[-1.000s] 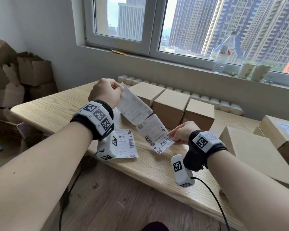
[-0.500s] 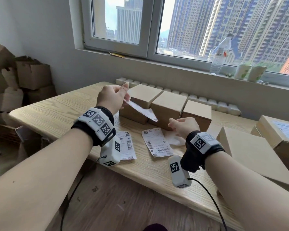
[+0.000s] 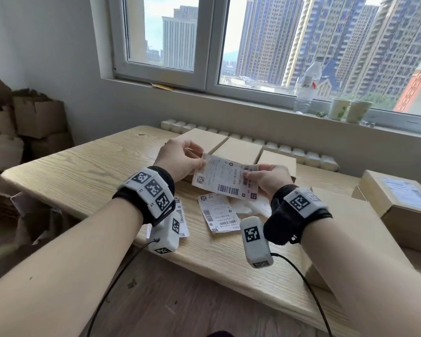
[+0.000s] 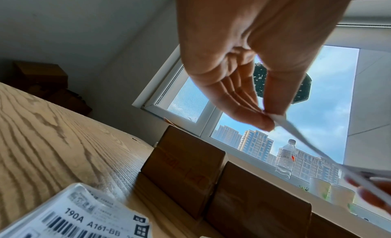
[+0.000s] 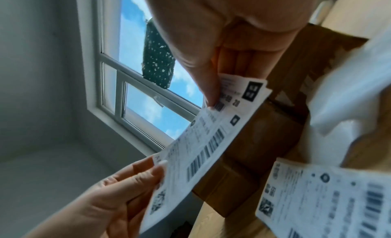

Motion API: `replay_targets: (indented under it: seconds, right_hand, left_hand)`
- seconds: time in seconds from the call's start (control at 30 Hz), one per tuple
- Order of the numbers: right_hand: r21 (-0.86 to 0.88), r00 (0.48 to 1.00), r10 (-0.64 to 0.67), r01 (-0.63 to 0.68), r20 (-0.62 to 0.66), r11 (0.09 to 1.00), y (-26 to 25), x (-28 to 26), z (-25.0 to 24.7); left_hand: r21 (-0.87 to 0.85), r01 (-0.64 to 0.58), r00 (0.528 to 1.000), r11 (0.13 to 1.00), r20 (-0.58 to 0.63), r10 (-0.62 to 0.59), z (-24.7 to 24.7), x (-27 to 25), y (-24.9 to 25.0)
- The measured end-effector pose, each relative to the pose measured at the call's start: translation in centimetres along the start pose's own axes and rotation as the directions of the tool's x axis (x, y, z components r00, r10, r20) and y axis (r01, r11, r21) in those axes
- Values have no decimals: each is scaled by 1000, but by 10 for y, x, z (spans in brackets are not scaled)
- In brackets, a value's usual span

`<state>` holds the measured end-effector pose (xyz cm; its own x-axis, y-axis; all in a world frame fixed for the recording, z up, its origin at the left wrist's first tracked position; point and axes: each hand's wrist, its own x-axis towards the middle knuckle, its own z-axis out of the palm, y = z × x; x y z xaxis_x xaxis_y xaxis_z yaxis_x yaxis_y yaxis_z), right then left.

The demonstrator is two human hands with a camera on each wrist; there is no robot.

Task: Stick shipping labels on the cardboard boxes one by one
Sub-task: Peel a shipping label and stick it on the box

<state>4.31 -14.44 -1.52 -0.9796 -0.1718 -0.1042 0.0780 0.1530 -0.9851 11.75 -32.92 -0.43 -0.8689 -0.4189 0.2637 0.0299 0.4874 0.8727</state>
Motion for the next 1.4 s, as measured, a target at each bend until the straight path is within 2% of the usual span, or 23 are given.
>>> replay_targets:
  seconds: [0.07, 0.2, 0.37, 0.73, 0.9, 1.0, 1.1, 1.2, 1.4]
  right_hand:
    - [-24, 1000, -17, 17, 8, 1000, 0, 0, -8]
    - [-36, 998, -53, 55, 45, 998, 0, -5, -20]
    - [24, 999, -49, 49, 0, 999, -3, -8, -37]
    - [-79, 989, -123, 117, -77, 990, -9, -21, -72]
    - [-79, 998, -58, 61, 37, 995, -7, -29, -92]
    - [-38, 997, -80, 79, -17, 996, -5, -28, -101]
    - [-3, 992, -99, 99, -81, 995, -6, -28, -108]
    - [-50, 986, -127, 122, -112, 991, -7, -27, -116]
    - [-201, 981, -190, 178, -42, 963, -11, -34, -113]
  left_hand:
    - [8, -1, 1000, 1000, -11, 1, 3, -1, 2]
    - [-24, 43, 996, 999, 81, -41, 12, -1, 7]
    - [-65, 72, 996, 995, 48, -68, 24, -4, 17]
    - [-30, 92, 994, 995, 61, -90, 52, -5, 34]
    - [-111, 109, 994, 988, 32, -106, 58, -2, 39]
    - [-169, 123, 992, 978, 47, -117, 63, -1, 42]
    - [-157, 112, 991, 981, 95, -98, 67, -4, 45]
    - [-14, 88, 981, 996, 176, -84, 70, -5, 47]
    - [47, -67, 954, 997, 294, 51, 84, -11, 70]
